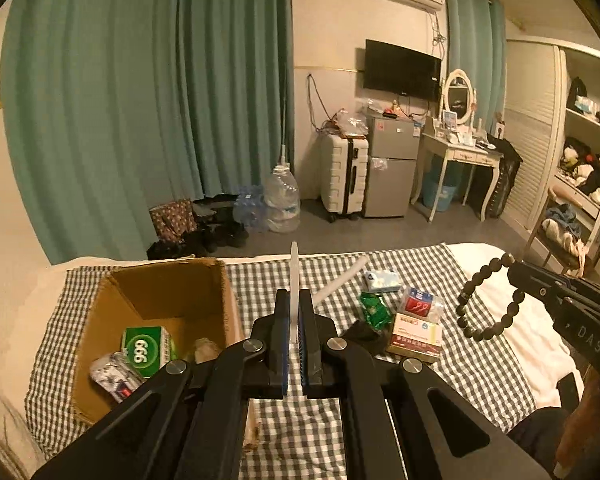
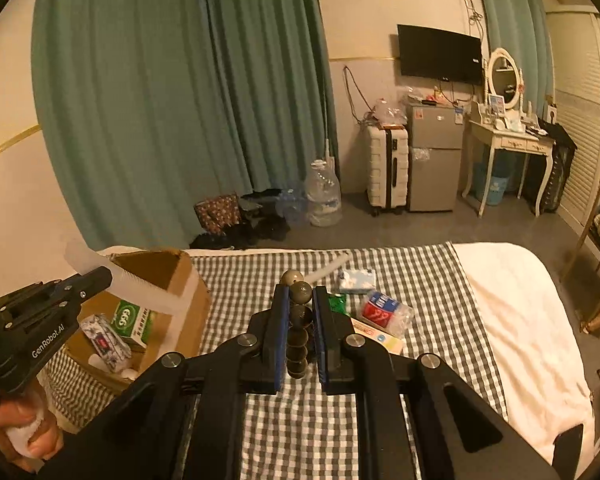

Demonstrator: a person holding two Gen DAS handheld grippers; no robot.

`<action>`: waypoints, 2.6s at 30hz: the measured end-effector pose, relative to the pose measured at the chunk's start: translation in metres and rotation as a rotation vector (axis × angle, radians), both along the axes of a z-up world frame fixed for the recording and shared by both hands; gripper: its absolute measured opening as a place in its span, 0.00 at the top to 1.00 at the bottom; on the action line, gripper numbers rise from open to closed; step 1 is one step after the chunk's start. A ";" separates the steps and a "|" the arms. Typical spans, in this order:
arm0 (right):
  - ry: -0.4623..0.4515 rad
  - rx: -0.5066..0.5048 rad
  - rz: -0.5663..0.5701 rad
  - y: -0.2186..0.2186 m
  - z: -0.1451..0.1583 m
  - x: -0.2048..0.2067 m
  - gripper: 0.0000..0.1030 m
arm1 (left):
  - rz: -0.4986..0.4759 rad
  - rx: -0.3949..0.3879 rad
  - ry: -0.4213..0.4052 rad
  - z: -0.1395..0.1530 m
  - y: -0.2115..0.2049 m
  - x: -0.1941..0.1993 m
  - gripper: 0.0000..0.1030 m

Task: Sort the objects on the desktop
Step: 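Lift the comb and bracelet and carry them over the cardboard box, then lower the comb and bracelet into the box and open both grippers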

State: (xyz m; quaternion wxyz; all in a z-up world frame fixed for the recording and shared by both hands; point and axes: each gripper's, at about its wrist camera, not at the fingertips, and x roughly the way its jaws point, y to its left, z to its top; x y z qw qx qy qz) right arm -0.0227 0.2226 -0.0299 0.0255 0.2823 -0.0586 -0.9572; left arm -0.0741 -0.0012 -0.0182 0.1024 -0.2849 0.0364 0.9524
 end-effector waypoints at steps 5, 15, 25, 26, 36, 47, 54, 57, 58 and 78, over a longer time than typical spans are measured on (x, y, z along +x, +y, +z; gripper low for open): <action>0.019 -0.004 0.030 -0.019 0.007 -0.007 0.89 | 0.031 -0.010 0.017 0.005 -0.020 0.001 0.97; 0.040 0.011 0.097 -0.077 0.016 -0.028 0.89 | 0.105 -0.048 0.037 0.006 -0.069 -0.010 0.97; 0.040 0.002 0.214 -0.140 0.012 -0.048 0.89 | 0.206 -0.050 0.018 -0.004 -0.119 -0.026 0.97; 0.037 0.003 0.225 -0.147 0.011 -0.051 0.89 | 0.213 -0.052 0.014 -0.006 -0.122 -0.028 0.97; -0.007 0.017 0.319 -0.194 -0.012 -0.081 0.89 | 0.271 -0.029 -0.064 -0.038 -0.154 -0.050 0.97; -0.117 0.002 0.381 -0.231 -0.059 -0.127 0.89 | 0.268 -0.008 -0.182 -0.083 -0.171 -0.092 0.97; -0.210 0.001 0.416 -0.249 -0.098 -0.154 0.89 | 0.278 -0.022 -0.252 -0.115 -0.176 -0.109 0.97; -0.252 0.002 0.425 -0.252 -0.114 -0.161 0.89 | 0.287 -0.031 -0.279 -0.130 -0.176 -0.114 0.97; -0.268 0.003 0.427 -0.251 -0.119 -0.164 0.89 | 0.288 -0.032 -0.287 -0.133 -0.176 -0.115 0.97; -0.282 0.012 0.410 -0.242 -0.102 -0.154 0.71 | 0.303 -0.064 -0.220 -0.103 -0.168 -0.100 0.45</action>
